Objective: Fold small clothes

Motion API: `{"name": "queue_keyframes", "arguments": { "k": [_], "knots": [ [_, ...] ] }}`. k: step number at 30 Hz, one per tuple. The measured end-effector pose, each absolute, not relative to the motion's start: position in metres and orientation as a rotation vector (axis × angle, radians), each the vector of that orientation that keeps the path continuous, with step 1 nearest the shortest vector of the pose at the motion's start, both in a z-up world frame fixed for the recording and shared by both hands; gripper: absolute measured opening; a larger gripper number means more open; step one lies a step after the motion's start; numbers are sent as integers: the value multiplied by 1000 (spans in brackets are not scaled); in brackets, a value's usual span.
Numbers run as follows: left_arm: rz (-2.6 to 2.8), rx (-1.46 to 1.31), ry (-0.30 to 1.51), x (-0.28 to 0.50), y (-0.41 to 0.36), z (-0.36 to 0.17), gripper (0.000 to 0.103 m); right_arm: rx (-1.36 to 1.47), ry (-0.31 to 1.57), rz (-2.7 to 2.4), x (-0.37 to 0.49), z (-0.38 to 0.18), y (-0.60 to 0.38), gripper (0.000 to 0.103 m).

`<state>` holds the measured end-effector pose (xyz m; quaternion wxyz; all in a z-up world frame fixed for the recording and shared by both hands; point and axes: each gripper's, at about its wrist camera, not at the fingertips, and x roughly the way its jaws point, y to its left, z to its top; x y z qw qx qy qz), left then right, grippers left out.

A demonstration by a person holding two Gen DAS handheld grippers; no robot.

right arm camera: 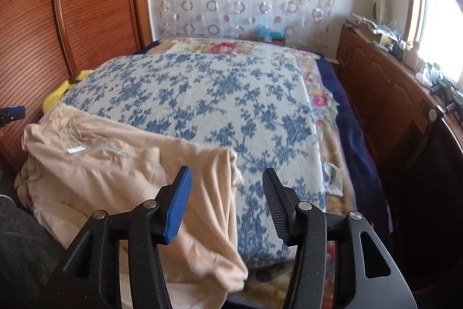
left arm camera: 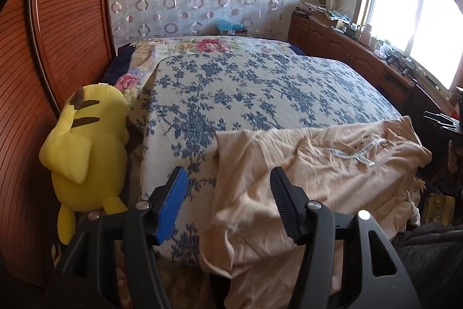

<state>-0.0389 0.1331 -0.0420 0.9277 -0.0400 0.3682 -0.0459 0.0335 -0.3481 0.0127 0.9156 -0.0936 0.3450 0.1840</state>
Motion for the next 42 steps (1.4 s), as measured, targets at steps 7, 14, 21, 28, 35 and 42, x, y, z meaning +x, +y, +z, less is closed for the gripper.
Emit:
{"name": "queue_keyframes", "arguments": {
  "k": [7, 14, 21, 28, 35, 42],
  "knots": [
    [-95, -83, 794, 13, 137, -58, 59, -191, 737, 414, 68, -3, -333, 59],
    [-94, -63, 898, 52, 133, -87, 59, -178, 833, 405, 97, -37, -334, 59],
    [-96, -77, 935, 53, 129, -104, 58, -123, 884, 417, 105, -51, -343, 59],
    [-158, -62, 921, 44, 117, -103, 3, -168, 882, 483, 100, -53, -323, 36],
    [-150, -57, 794, 11, 106, -59, 2, -143, 769, 523, 77, -20, -320, 9],
    [-131, -62, 591, -29, 118, 21, 2, -119, 547, 509, 46, 69, -332, 8]
  ]
}}
